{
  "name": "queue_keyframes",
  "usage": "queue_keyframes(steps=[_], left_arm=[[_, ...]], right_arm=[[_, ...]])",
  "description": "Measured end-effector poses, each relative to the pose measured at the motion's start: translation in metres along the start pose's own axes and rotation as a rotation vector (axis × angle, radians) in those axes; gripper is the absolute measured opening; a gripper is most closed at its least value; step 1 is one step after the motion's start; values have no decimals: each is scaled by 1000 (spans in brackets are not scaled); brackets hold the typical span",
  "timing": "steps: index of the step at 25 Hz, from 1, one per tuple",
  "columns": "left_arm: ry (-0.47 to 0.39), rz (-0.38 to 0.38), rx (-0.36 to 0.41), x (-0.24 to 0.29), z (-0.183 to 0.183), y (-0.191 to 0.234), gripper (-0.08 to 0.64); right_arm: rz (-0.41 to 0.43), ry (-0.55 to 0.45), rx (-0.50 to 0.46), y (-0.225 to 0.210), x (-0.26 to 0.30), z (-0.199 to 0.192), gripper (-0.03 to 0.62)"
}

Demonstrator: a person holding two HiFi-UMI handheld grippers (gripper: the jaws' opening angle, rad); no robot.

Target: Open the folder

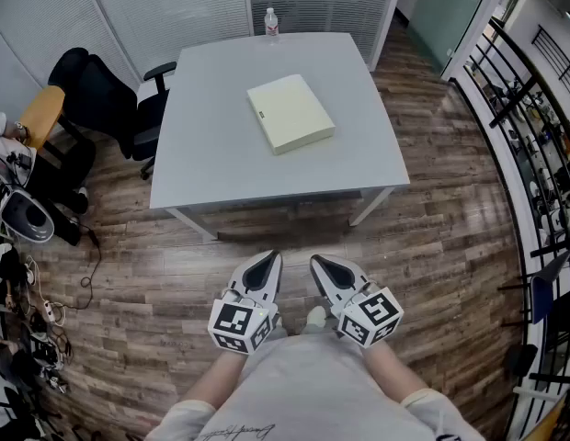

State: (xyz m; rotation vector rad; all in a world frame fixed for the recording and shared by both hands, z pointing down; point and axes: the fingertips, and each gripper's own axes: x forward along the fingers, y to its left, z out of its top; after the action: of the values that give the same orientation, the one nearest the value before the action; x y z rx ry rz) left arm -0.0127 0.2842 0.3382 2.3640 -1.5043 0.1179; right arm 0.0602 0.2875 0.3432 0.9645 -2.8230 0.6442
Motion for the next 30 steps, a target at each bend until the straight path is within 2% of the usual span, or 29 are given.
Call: queue_keyframes(steps=[18, 30], left_arm=[[4, -4, 0, -2, -1, -14, 9], [-4, 17, -5, 18, -1, -43, 9]], right_arm=[[-29, -12, 16, -3, -11, -1, 21], [10, 6, -10, -26, -37, 0, 21]])
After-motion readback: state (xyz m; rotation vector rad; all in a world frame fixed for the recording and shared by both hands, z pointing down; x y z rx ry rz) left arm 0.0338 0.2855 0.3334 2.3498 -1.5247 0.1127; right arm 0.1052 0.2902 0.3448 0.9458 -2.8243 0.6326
